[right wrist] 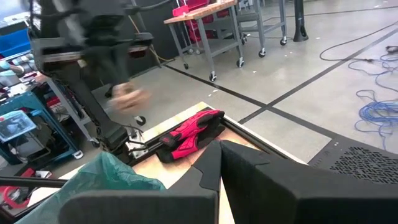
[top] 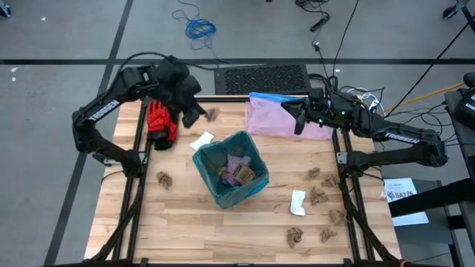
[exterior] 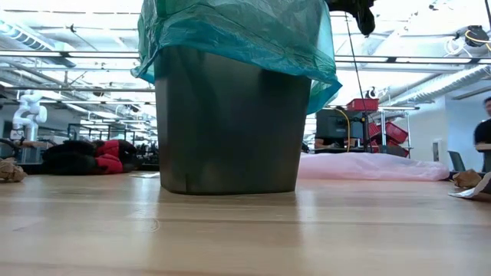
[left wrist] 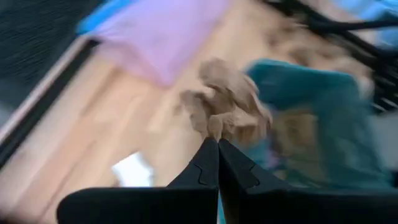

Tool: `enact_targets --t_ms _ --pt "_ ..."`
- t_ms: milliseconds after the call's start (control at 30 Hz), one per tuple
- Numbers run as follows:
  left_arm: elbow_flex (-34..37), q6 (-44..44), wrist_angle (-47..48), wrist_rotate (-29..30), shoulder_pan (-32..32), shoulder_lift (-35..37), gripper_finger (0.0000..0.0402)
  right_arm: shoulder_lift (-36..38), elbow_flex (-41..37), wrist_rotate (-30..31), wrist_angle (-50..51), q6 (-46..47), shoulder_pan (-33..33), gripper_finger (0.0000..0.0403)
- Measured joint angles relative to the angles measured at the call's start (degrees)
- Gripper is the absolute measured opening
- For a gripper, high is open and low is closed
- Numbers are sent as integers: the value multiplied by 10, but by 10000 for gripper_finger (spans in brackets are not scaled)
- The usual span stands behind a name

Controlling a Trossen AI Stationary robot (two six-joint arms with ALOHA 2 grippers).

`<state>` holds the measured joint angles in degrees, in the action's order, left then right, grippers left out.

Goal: Place trash/remove bag and relplace
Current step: Put the brown napkin into the black trash bin

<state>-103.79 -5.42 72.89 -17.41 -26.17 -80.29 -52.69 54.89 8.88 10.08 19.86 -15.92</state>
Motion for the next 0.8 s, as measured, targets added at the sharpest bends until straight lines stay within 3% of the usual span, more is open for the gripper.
enact_targets --t_ms 400,567,800 --pt "0 47 -9 -50 166 -51 0 -7 0 1 0 0 -6 0" --pt "0 78 20 -47 189 -70 9 -16 0 1 1 17 -15 0" --pt "0 84 23 -46 191 -73 69 -19 0 0 1 18 -18 0"
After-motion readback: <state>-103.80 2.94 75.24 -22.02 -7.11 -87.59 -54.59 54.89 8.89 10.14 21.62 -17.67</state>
